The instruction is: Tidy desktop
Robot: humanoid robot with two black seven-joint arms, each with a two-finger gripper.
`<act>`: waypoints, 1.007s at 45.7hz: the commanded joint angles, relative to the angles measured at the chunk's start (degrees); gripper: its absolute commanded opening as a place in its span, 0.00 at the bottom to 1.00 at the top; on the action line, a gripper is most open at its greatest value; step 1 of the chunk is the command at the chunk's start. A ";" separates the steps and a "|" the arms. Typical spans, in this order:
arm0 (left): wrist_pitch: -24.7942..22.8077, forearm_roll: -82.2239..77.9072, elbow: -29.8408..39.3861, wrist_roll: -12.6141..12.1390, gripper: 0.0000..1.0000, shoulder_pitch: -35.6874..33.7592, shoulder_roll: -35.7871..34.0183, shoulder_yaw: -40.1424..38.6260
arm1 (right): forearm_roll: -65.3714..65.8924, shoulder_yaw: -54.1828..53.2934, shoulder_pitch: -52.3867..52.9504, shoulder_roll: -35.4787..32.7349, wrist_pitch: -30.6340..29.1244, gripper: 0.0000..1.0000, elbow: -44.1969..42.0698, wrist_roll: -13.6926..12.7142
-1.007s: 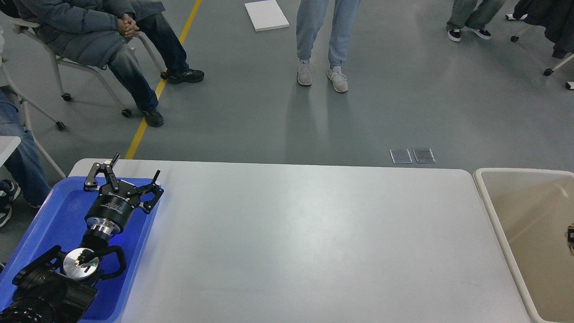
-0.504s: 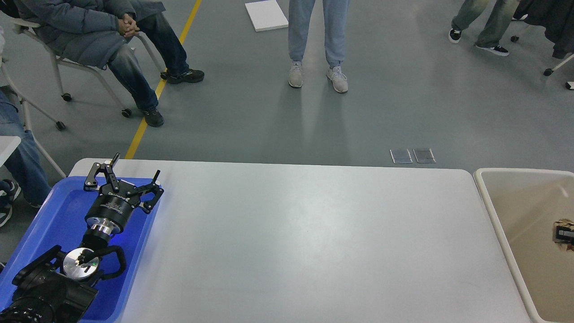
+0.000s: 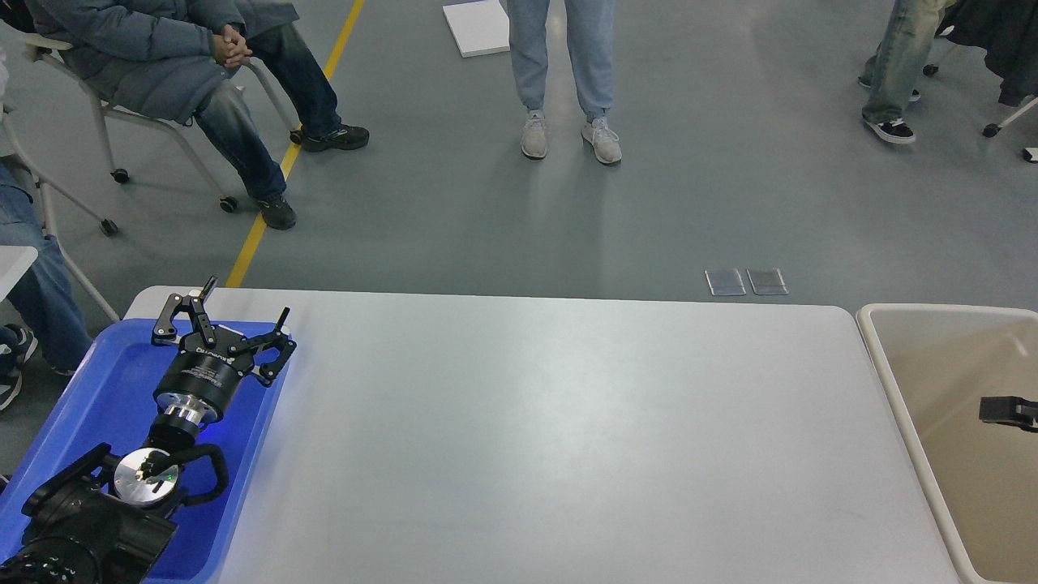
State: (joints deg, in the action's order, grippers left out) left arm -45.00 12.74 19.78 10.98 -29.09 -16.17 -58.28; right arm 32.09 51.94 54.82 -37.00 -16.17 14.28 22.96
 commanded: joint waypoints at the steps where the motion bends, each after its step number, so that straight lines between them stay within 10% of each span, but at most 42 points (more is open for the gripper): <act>1: 0.00 0.00 0.00 0.01 1.00 0.00 0.00 0.01 | -0.01 0.01 4.41 -2.46 -0.18 0.99 4.26 0.07; 46: 0.00 0.00 0.00 -0.08 1.00 0.00 0.00 -0.07 | 4.03 24.61 54.77 -6.51 -7.47 0.99 31.16 0.16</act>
State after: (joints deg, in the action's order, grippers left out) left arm -45.00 12.74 19.77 10.90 -29.09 -16.17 -58.27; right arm 34.28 72.12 97.55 -46.14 -20.40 41.02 23.11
